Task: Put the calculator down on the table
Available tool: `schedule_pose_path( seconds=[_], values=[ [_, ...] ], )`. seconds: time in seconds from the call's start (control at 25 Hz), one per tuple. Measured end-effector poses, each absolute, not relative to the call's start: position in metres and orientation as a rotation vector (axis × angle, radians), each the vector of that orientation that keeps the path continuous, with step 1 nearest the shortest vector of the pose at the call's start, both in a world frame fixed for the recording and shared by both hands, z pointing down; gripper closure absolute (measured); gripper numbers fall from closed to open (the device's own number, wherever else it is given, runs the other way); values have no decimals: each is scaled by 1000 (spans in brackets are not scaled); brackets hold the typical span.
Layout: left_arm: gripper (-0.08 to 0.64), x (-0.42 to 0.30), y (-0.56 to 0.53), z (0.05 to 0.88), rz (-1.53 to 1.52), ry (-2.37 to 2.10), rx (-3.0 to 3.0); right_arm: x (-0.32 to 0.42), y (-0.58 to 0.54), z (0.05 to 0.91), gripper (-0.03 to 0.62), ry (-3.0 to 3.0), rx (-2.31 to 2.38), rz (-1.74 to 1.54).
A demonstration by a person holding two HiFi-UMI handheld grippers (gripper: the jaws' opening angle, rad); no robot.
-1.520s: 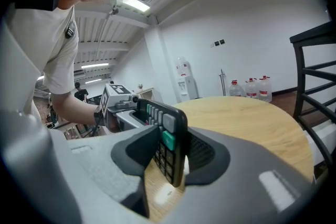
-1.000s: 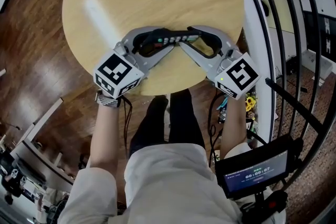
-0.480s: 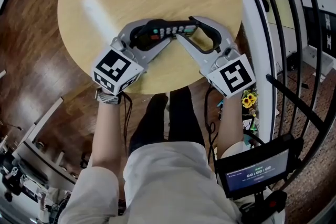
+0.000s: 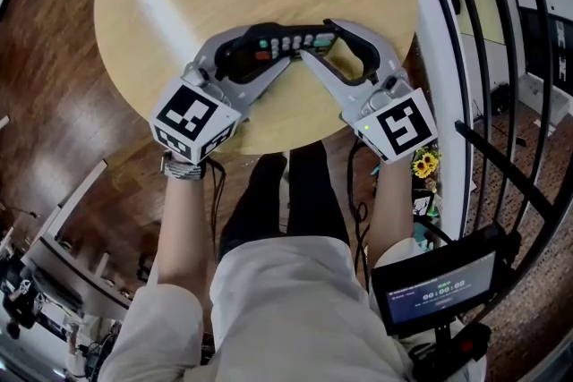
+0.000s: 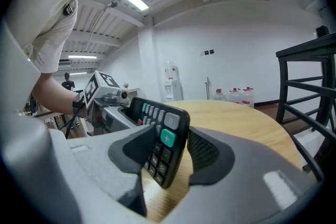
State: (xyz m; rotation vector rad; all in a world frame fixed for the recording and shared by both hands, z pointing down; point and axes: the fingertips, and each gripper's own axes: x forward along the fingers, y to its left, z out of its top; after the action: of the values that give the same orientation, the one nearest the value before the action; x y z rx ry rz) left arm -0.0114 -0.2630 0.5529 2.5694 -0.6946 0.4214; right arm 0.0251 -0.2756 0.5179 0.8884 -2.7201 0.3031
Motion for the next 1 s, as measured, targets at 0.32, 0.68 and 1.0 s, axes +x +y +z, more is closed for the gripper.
schedule_pose_path(
  seconds=[0.32, 0.68, 1.0],
  values=[
    [361, -37, -262, 545, 355, -804, 2511, 36, -281, 521, 400, -2705, 993, 373],
    [425, -40, -263, 553, 392, -836, 2488, 39, -284, 527, 379, -2649, 1033, 347],
    [428, -34, -265, 557, 391, -847, 2409, 47, -292, 528, 354, -2572, 1130, 249]
  ],
)
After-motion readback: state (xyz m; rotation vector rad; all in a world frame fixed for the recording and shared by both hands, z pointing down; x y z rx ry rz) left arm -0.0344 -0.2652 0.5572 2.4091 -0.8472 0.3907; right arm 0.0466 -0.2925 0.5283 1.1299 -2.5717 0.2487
